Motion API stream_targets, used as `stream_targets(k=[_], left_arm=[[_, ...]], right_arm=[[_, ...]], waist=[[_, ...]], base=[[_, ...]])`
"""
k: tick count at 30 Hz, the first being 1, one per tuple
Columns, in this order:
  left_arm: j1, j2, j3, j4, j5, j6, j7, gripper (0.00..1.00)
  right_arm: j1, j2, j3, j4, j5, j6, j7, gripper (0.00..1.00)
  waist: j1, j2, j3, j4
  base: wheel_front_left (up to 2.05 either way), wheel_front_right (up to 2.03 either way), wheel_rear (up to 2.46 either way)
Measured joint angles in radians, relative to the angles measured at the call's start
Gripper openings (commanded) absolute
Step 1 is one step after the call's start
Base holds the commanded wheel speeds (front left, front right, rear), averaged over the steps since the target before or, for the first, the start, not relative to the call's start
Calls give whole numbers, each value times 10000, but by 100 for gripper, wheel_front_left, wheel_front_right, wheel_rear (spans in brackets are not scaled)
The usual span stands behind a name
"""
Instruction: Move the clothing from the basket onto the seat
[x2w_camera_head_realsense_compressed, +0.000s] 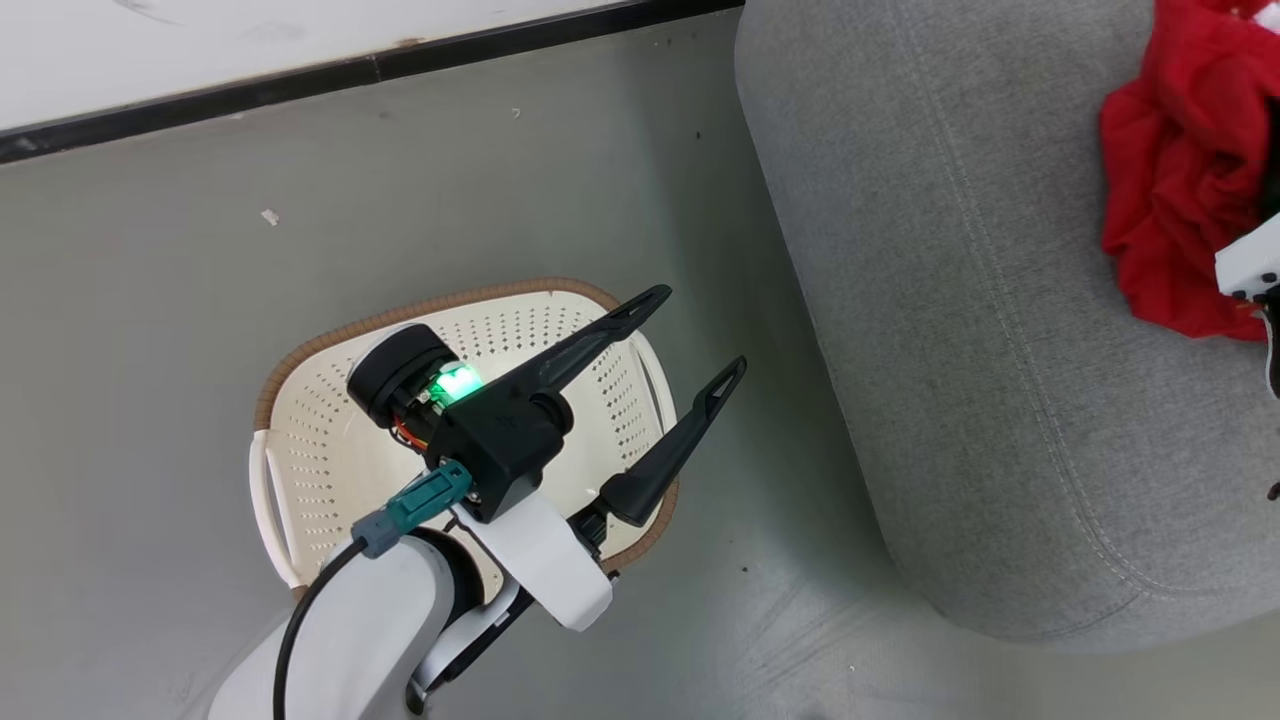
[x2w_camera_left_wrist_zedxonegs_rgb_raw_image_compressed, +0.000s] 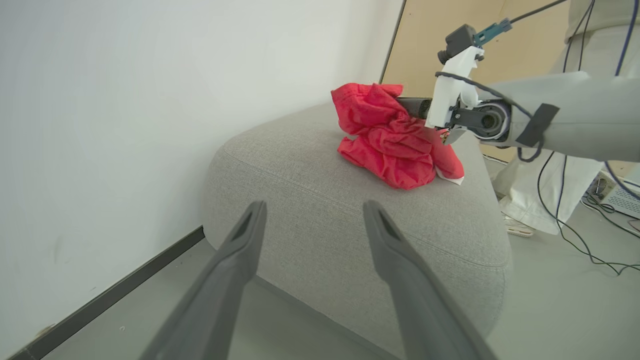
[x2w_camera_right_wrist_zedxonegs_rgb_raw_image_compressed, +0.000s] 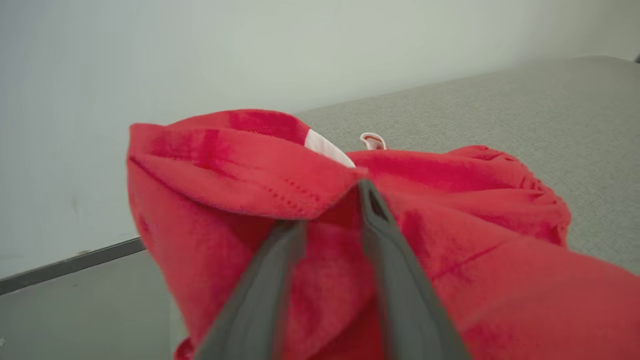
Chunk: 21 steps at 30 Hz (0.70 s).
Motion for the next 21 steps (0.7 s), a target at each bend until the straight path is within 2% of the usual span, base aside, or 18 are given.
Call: stream_targets(k=[14, 21], left_arm=[[225, 21, 533, 556, -295, 107, -416, 100], [518, 115, 995, 784, -360, 422, -773, 100]], right_arm=[[1354, -46, 476, -750, -15, 0, -102, 100], [1867, 412, 738, -2023, 6, 0, -102, 100]], waist=[[0, 0, -608, -546], [-1, 0, -1000, -707]], base=[[0, 0, 0], [0, 0, 0]])
